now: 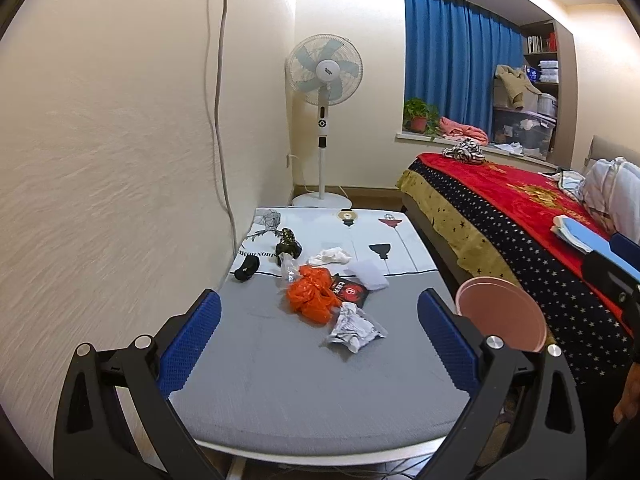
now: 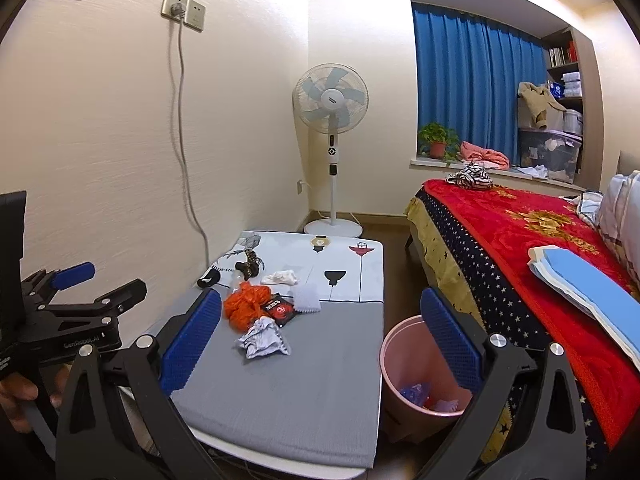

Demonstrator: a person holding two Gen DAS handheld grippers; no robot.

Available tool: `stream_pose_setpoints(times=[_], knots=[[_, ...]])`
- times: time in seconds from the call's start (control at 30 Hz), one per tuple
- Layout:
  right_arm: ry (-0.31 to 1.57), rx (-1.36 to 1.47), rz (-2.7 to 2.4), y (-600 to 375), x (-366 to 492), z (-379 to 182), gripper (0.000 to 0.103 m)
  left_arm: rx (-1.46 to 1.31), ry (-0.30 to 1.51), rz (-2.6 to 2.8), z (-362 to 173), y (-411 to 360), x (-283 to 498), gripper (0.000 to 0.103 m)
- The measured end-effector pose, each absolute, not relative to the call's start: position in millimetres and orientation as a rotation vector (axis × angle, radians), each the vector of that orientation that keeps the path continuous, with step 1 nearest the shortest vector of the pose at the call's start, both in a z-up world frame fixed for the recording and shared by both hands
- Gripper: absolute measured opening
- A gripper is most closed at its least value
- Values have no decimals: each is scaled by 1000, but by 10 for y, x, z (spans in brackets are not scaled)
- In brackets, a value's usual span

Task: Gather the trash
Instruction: 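Move both open grippers back toward the trash on the table, then grasp the crumpled white paper with the right gripper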

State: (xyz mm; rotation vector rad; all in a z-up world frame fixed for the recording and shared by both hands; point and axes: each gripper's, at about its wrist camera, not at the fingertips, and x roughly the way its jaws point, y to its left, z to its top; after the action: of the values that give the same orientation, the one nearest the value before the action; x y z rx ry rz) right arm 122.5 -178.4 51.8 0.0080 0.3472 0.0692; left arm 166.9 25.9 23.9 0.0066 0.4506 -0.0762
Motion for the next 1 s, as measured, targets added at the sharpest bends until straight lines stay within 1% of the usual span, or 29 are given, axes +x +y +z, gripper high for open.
stream_pose_setpoints(times=[0.23,0.53,0.67,0.83,1.0], knots=[[321,33,53,-1760,1654,444,98,16,455,-52,163,302,2021,96],[350,54,31,-1638,2230,92,98,8,486,9,-14,423,2460,96],[349,41,52,-1599,2509,-143,98,-3,492,60,-44,562,2669,96],[417,58,79,-1523,2780,-556,98,-17,480,137,-90,754,2862,96],[504,23,137,-1269,2963,-947,98,-72,531,176,-194,891,3016,96]])
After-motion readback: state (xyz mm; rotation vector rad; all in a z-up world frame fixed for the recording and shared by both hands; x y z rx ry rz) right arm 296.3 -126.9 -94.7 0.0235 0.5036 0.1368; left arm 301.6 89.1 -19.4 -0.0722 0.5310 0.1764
